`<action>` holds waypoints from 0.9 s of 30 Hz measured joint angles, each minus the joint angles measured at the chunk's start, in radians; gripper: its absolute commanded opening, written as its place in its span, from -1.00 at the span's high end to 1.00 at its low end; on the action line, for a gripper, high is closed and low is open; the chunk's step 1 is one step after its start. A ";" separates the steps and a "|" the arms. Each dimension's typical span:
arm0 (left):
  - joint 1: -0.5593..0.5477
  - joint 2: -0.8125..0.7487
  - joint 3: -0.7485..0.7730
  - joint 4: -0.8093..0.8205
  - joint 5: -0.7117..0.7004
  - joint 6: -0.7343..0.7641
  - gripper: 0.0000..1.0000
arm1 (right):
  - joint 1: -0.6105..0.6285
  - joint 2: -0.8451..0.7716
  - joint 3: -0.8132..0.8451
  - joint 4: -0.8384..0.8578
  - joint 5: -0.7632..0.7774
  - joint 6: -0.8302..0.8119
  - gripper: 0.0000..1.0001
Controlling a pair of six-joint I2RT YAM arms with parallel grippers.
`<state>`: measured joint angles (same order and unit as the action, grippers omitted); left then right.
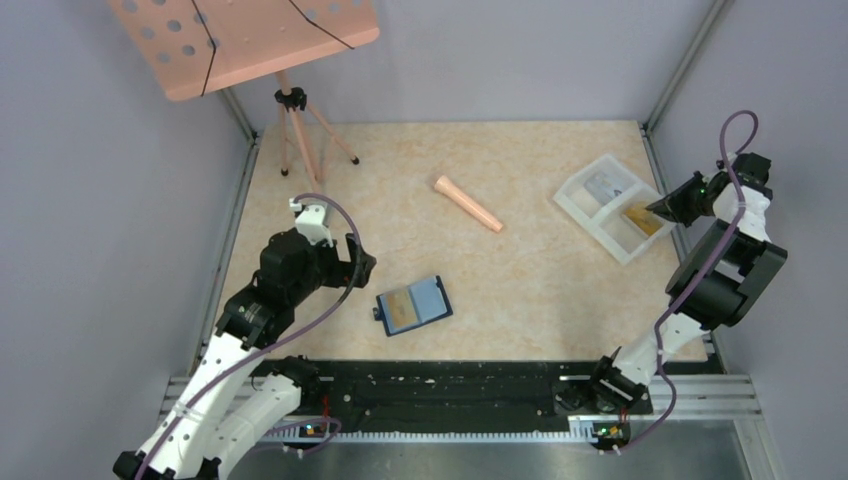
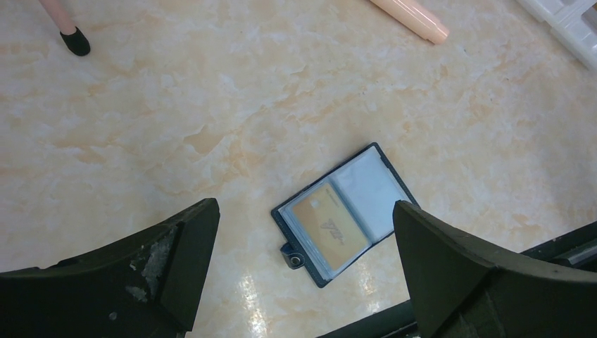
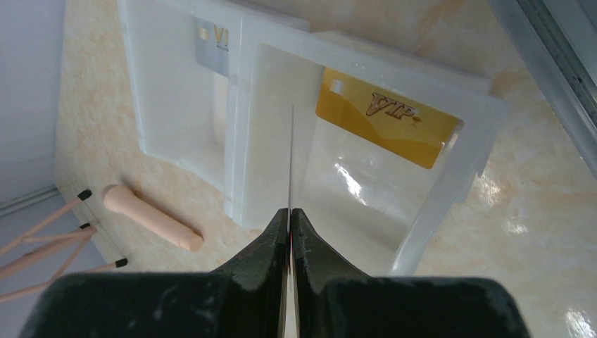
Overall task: Take the credit cards out of the card holder
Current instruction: Place the credit card in the storage box.
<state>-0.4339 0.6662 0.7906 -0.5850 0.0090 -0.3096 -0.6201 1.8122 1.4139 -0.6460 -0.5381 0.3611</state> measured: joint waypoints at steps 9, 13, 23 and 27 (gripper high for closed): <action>0.000 0.013 0.000 0.000 -0.038 0.006 -0.98 | 0.000 0.091 0.079 0.002 -0.012 0.009 0.86; 0.000 0.013 0.000 0.000 -0.052 0.007 -0.98 | 0.000 0.117 0.094 -0.002 -0.004 0.010 0.85; 0.000 0.024 0.000 0.000 -0.056 0.014 -0.98 | 0.000 0.164 0.158 -0.008 0.045 0.017 0.77; 0.000 0.024 0.000 0.000 -0.056 0.016 -0.98 | 0.002 0.168 0.160 -0.007 0.051 0.018 0.81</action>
<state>-0.4339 0.6899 0.7906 -0.5850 -0.0471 -0.2932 -0.6186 1.9804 1.5742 -0.6533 -0.4870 0.3786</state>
